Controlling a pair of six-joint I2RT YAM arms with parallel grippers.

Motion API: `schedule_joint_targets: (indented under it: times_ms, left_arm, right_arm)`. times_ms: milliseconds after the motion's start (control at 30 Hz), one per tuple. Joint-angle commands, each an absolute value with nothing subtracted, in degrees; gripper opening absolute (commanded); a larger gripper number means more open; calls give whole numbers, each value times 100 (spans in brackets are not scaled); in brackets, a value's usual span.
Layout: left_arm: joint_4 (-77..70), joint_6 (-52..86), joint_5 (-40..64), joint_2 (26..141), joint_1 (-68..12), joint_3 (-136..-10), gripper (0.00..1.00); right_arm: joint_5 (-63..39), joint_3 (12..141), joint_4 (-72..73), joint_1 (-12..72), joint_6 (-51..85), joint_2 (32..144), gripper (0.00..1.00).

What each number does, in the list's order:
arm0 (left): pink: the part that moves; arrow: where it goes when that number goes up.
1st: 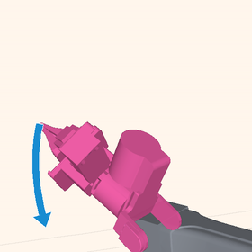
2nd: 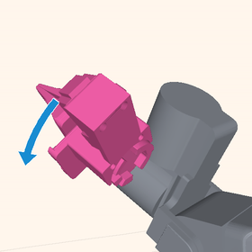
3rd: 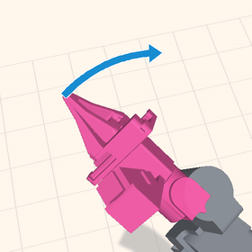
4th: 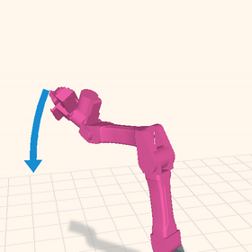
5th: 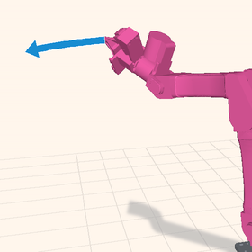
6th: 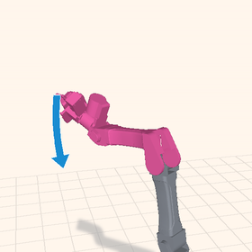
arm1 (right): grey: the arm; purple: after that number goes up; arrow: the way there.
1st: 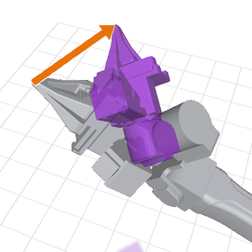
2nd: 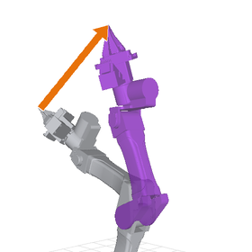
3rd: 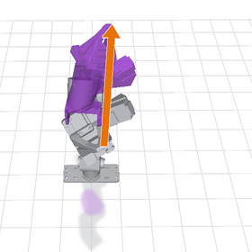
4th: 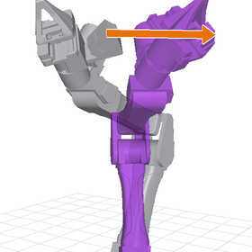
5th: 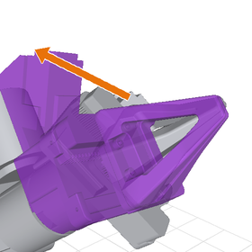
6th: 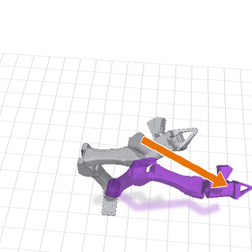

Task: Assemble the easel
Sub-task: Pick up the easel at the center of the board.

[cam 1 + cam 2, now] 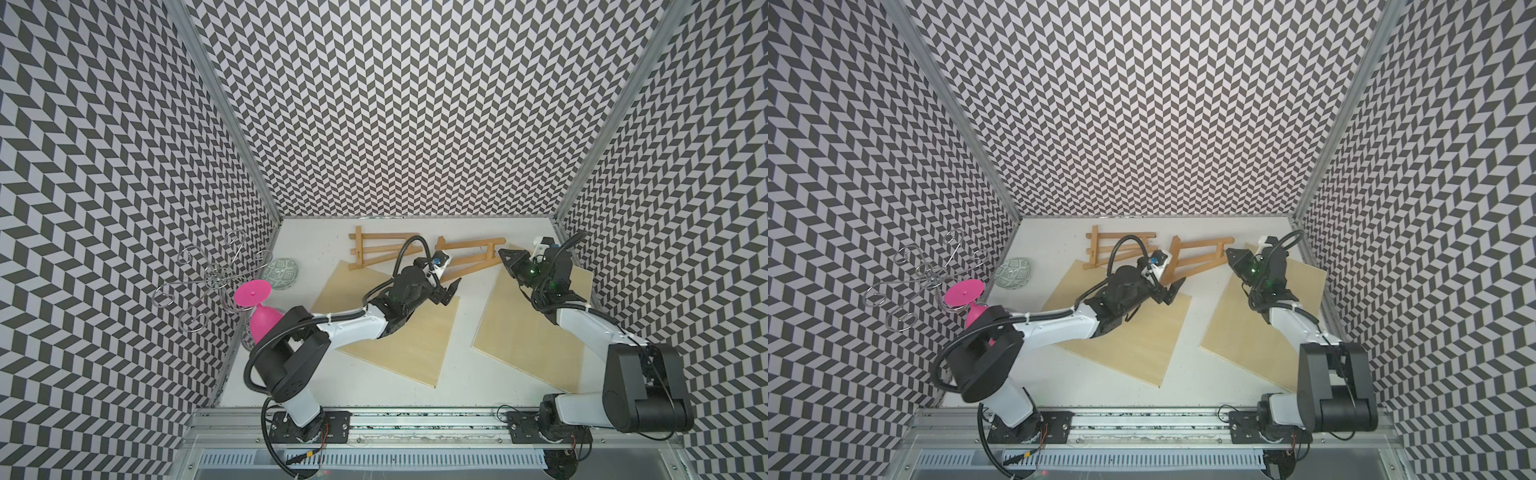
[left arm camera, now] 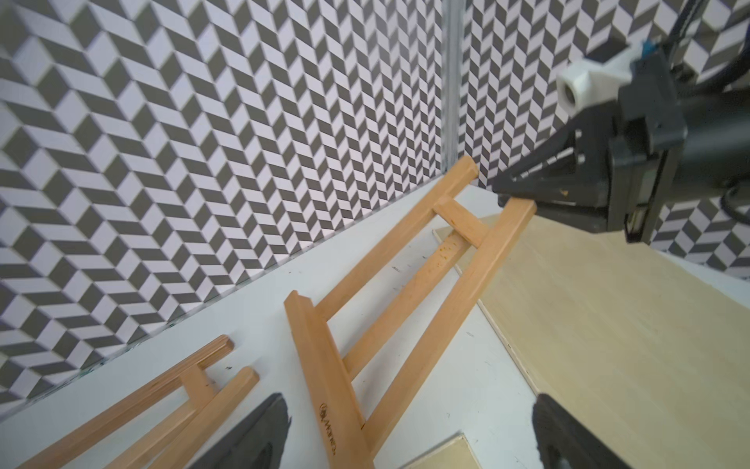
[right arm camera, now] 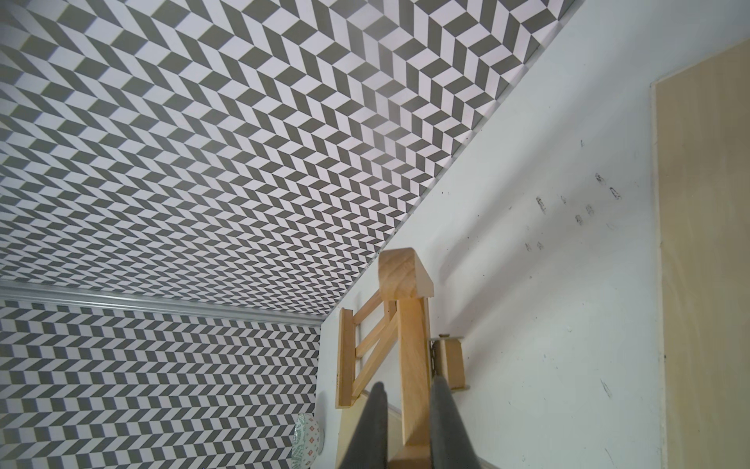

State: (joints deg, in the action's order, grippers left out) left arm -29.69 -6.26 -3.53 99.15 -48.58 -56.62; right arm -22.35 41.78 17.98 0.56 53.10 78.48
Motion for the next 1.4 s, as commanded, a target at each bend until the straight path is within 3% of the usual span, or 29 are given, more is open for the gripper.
schedule_joint_targets:
  times_ms: [0, 400, 867, 1367]
  left_arm:
    - [-2582, -1318, -204, 10527, -4966, -6316, 91]
    - [-2305, -1968, 47, 12128, -4895, -8004, 75]
    - [-1894, -2422, 680, 12443, -4664, -8471, 54]
    - [-1449, -3083, 1044, 12391, -4649, -8887, 17]
  right_arm:
    - [-2385, 4396, 1939, 40, 5225, 7599, 3]
    - [-2495, 4421, 1987, 43, 5238, 7607, 3]
    - [-2421, 4438, 2039, 42, 5149, 7559, 3]
    - [-2382, 4517, 2048, 49, 5037, 7379, 4]
